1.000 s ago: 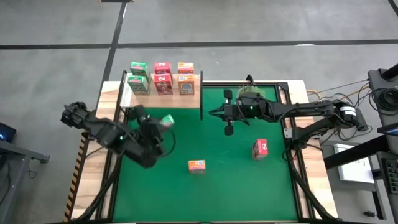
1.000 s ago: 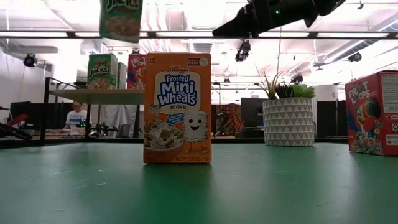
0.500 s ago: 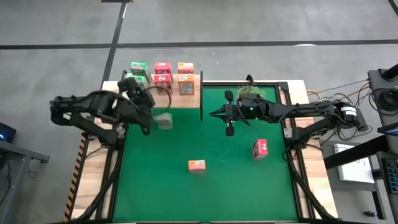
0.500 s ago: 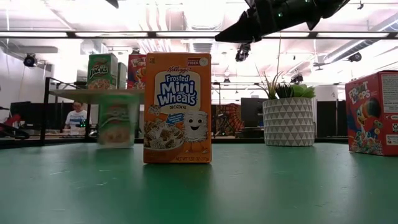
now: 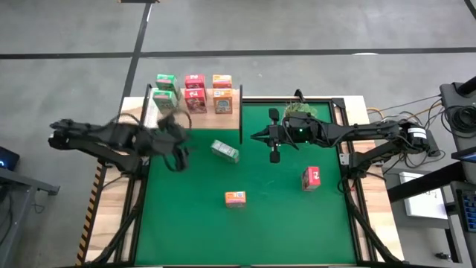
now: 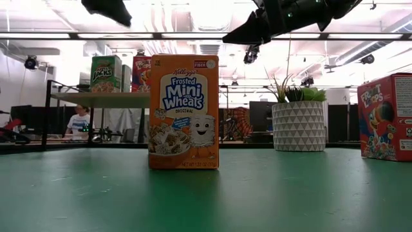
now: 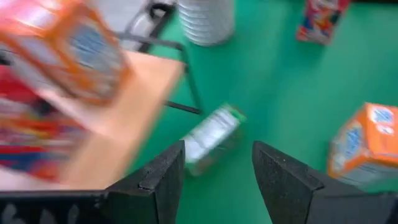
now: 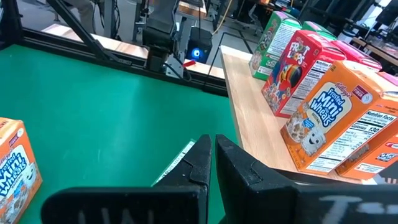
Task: Stack cereal on shelf
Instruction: Put the green cereal box on the shelf aligned with other green cereal boxes
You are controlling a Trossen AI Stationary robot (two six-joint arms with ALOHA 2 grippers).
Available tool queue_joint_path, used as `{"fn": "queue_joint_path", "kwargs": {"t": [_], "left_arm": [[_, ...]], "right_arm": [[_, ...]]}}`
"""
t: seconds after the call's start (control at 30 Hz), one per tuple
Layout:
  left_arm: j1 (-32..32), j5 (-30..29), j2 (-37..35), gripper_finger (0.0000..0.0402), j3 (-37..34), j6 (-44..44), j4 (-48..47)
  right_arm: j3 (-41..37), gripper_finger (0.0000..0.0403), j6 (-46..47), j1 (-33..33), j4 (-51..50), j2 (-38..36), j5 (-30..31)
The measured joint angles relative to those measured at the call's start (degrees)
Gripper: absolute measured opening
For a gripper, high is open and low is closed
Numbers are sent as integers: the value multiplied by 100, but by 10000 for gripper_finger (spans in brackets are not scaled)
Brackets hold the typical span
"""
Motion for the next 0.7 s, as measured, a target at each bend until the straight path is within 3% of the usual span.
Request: {"fn": "queue_joint_path", "kwargs": {"t": [0.23,0.4,0.7], "left_arm": [[-370,76,178,170,-1516,-961,1377],[-353,-501,465,170,-2309,-1107,2334],[-338,-1182,1018,170,-2485,-1231,2579]], "right_arm": [[-2,12,70,0,-4,1,2],[-2,12,52,0,25,84,6],[-2,12,66,0,52,170,12]]}}
